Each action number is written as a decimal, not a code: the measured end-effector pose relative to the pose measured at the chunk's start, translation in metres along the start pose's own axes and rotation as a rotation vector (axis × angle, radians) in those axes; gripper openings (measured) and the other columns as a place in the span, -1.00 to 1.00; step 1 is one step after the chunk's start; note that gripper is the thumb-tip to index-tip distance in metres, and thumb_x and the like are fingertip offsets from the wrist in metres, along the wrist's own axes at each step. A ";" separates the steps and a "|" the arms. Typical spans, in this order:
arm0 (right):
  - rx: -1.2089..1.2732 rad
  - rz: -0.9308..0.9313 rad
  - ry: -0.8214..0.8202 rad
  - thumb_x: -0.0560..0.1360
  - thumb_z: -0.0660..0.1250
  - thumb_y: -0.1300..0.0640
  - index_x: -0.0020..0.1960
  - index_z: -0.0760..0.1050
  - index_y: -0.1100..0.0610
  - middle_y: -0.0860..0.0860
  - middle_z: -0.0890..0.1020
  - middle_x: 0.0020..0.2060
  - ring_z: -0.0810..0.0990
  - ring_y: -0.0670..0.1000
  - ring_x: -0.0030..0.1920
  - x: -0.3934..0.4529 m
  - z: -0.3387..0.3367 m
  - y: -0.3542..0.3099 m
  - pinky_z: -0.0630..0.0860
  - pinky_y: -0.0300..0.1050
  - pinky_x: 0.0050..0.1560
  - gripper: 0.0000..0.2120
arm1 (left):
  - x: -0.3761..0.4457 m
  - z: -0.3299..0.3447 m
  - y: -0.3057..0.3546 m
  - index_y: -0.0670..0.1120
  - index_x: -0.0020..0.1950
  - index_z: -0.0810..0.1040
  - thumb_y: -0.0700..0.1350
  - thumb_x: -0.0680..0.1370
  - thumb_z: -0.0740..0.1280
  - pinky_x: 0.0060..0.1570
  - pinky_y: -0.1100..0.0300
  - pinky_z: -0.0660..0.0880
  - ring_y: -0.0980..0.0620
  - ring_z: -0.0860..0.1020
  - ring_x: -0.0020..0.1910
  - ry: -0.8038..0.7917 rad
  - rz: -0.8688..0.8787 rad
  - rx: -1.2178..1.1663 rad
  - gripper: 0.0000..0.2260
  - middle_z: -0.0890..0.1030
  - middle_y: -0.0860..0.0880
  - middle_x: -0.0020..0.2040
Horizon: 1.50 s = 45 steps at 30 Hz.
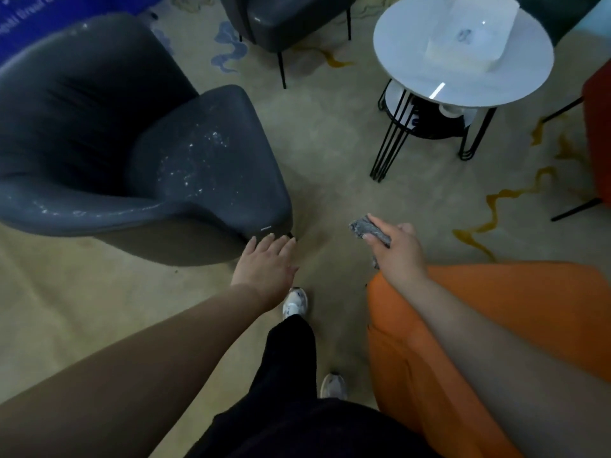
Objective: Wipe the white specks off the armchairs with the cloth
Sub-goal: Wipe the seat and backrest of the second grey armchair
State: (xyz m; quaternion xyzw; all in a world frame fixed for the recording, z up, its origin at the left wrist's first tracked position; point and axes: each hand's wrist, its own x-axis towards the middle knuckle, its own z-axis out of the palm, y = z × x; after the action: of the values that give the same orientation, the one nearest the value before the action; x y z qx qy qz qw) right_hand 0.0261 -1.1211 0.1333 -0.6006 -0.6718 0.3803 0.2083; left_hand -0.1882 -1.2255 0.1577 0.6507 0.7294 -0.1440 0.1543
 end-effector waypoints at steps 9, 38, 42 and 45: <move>0.027 0.056 0.056 0.53 0.37 0.09 0.31 0.52 -0.05 -0.02 0.29 -0.09 0.57 0.16 -0.26 0.112 0.029 -0.039 0.58 0.06 0.02 -0.65 | 0.115 -0.051 -0.069 0.01 0.58 0.00 0.11 0.66 -0.03 0.51 -0.03 -0.09 -0.03 0.01 0.55 0.017 0.085 -0.003 -0.49 0.10 0.00 0.57; -0.290 -0.466 -0.589 0.53 0.36 0.11 0.32 0.51 -0.03 0.02 0.33 -0.05 0.52 0.02 -0.35 0.503 0.094 -0.182 0.58 -0.23 -0.13 -0.64 | 0.318 -0.110 -0.131 0.02 0.57 0.06 0.12 0.64 0.02 0.49 -0.04 0.02 -0.03 0.11 0.53 0.015 -0.728 -0.476 -0.49 0.16 0.03 0.56; -0.290 -0.585 -0.730 0.51 0.39 0.14 0.30 0.53 0.00 0.00 0.32 -0.09 0.52 0.04 -0.34 0.511 0.143 -0.224 0.60 0.05 -0.03 -0.64 | 0.306 -0.101 -0.156 0.03 0.57 0.04 0.13 0.64 0.01 0.49 -0.04 0.01 -0.02 0.10 0.53 -0.001 -0.884 -0.524 -0.49 0.14 0.04 0.56; -0.291 -0.643 -0.804 0.52 0.38 0.12 0.32 0.52 -0.02 0.01 0.33 -0.08 0.54 0.10 -0.26 0.518 0.176 -0.257 0.59 0.08 -0.01 -0.63 | 0.305 -0.099 -0.181 0.02 0.57 0.03 0.12 0.64 0.00 0.49 -0.05 0.00 -0.03 0.08 0.54 0.009 -0.959 -0.559 -0.49 0.13 0.03 0.56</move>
State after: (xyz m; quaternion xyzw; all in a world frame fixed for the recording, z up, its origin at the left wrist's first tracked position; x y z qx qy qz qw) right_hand -0.3697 -0.6646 0.1270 -0.1942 -0.8945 0.4002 -0.0449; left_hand -0.4041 -0.9287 0.1236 0.1806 0.9550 0.0038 0.2353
